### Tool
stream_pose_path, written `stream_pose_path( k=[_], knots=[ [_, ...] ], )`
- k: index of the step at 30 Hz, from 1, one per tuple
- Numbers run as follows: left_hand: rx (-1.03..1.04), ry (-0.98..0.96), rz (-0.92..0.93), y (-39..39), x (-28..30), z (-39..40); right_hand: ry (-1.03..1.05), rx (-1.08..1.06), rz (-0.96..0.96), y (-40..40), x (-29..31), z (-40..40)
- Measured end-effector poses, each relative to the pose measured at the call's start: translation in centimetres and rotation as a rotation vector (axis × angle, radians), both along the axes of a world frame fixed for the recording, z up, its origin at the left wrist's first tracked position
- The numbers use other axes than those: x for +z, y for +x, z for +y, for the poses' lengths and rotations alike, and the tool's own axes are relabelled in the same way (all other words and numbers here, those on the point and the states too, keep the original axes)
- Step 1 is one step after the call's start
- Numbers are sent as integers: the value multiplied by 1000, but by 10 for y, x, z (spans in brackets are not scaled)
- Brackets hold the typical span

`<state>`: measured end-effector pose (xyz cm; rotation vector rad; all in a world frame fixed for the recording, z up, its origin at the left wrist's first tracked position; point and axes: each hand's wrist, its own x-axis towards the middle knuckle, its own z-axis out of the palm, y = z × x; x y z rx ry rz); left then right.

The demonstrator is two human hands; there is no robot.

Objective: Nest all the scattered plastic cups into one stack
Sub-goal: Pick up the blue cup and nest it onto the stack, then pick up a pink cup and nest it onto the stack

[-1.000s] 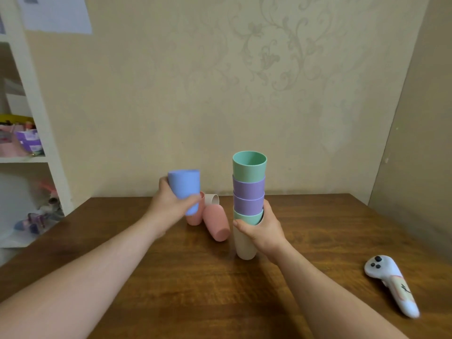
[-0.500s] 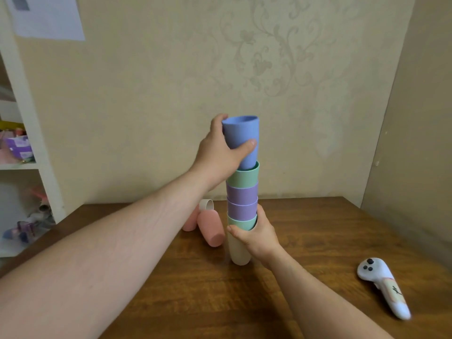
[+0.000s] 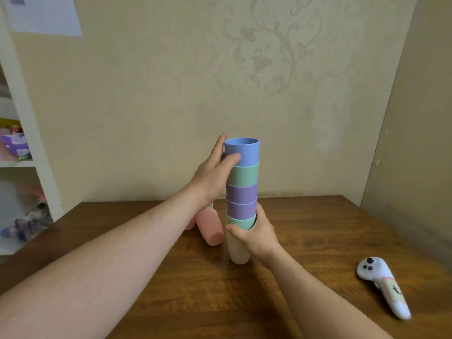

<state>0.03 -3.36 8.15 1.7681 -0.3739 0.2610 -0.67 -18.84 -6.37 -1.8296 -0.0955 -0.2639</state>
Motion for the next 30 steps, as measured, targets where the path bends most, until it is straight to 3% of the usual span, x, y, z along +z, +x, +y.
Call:
stream_pose_path(
  k=[3, 6, 10, 15, 20, 25, 30],
  knots=[
    [142, -63, 76, 12, -20, 12, 5, 6, 13, 0, 0, 0],
    [355, 281, 159, 24, -56, 25, 1, 5, 9, -1, -1, -1],
    [349, 861, 227, 47, -104, 33, -3, 0, 1, 1, -3, -2],
    [321, 1129, 361, 86, -124, 30, -25, -21, 1, 3, -6, -3],
    [249, 1150, 361, 141, -151, 31, -32, -22, 6, 7, -8, -4],
    [183, 1152, 376, 98, -131, 23, -44, -17, -13, 10, -10, -3],
    [165, 842, 225, 53, -136, 33, -42, 5, -11, 10, -7, -4]
  ],
)
